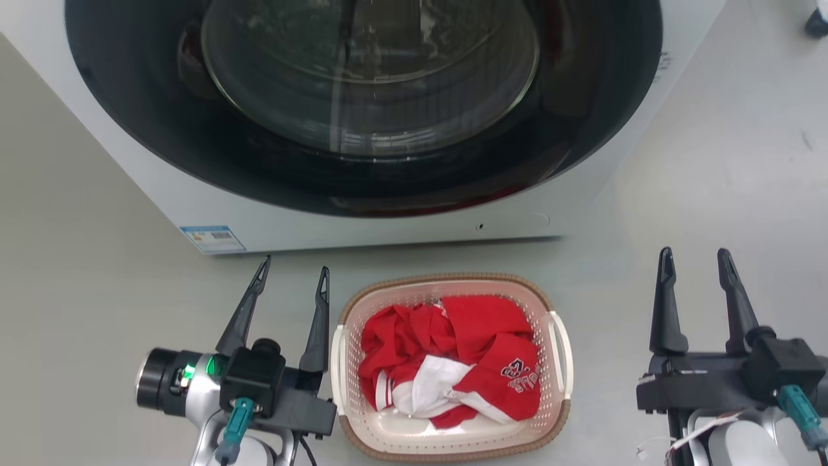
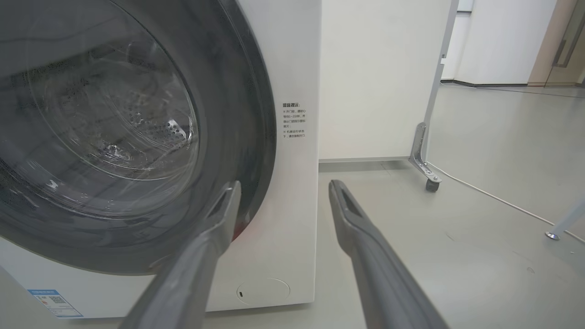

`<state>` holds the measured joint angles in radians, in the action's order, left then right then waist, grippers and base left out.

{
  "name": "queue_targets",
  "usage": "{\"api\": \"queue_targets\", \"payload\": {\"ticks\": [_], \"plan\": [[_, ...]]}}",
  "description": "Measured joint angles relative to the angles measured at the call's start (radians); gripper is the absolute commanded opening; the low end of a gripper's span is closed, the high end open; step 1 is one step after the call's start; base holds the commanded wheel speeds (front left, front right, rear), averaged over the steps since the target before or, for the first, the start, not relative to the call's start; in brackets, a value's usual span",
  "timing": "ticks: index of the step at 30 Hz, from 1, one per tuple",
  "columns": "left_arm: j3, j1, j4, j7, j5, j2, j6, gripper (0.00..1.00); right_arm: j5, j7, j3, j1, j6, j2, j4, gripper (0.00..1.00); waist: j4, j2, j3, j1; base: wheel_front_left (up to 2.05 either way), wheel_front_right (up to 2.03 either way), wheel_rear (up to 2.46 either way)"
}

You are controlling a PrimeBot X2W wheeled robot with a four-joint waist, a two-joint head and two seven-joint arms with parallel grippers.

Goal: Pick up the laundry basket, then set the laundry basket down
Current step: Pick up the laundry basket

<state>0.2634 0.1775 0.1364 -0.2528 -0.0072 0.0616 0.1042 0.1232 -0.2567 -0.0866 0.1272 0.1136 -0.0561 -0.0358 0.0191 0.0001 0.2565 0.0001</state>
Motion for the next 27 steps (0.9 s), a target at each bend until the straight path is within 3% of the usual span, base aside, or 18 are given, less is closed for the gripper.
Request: {"api": "queue_targets", "payload": {"ticks": [16,27], "plan": [[-0.006,0.216,0.277,0.015,-0.054,-0.011,-0.017,1.00,0.010,0.000,0.005,0.240,-0.044,-0.019,-0.263,1.00,0.015,0.0001,0.248,0.0000,0.00,0.00,0.00],[0.005,0.341,0.423,0.024,-0.085,-0.023,-0.035,1.00,0.010,0.000,-0.018,0.386,-0.053,-0.019,-0.412,1.00,0.023,0.0001,0.412,0.0000,0.00,0.00,0.00]]}}
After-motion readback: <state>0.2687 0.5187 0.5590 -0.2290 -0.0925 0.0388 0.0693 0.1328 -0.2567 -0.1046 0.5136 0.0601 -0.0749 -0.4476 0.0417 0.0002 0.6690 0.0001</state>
